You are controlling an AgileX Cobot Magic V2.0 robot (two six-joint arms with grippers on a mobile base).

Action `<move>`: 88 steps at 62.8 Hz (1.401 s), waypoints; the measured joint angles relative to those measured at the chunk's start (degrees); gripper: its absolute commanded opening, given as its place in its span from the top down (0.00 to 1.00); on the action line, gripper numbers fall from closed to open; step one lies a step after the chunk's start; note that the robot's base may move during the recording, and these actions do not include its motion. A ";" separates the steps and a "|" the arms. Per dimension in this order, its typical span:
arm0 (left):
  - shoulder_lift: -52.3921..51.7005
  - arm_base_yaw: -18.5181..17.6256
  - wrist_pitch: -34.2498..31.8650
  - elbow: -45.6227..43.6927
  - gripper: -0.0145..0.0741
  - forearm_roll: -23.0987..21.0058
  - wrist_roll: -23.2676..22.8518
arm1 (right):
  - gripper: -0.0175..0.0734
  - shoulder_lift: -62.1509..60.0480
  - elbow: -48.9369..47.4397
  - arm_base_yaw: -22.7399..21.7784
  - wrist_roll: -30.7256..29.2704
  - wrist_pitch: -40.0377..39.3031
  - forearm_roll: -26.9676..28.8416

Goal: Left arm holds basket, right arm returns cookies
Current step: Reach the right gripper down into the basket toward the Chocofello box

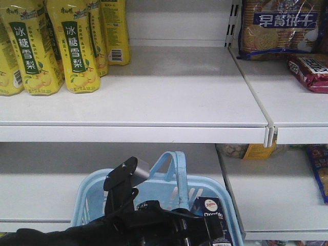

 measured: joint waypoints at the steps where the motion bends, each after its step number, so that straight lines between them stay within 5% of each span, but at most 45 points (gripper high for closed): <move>1: 0.00 0.00 0.00 0.00 0.84 0.00 0.00 | 0.05 1.11 -0.73 0.00 -0.25 1.21 0.84; 13: 0.00 0.00 0.00 0.00 0.84 0.00 0.00 | 0.06 15.46 -8.79 0.81 -7.32 14.42 12.01; 22: 0.00 0.00 0.00 0.00 0.84 0.00 0.00 | 0.06 26.43 -12.52 5.87 -11.92 19.86 18.51; 48: 0.00 0.00 0.00 0.00 0.84 0.00 0.00 | 0.09 45.68 -14.11 20.51 -6.35 16.44 20.53; 71: 0.00 0.00 0.00 0.00 0.84 0.00 0.00 | 0.12 50.60 -14.11 21.98 -4.98 14.31 23.78; 88: 0.00 0.00 0.00 0.00 0.84 0.00 0.00 | 0.14 52.61 -14.47 22.28 -9.18 16.46 26.67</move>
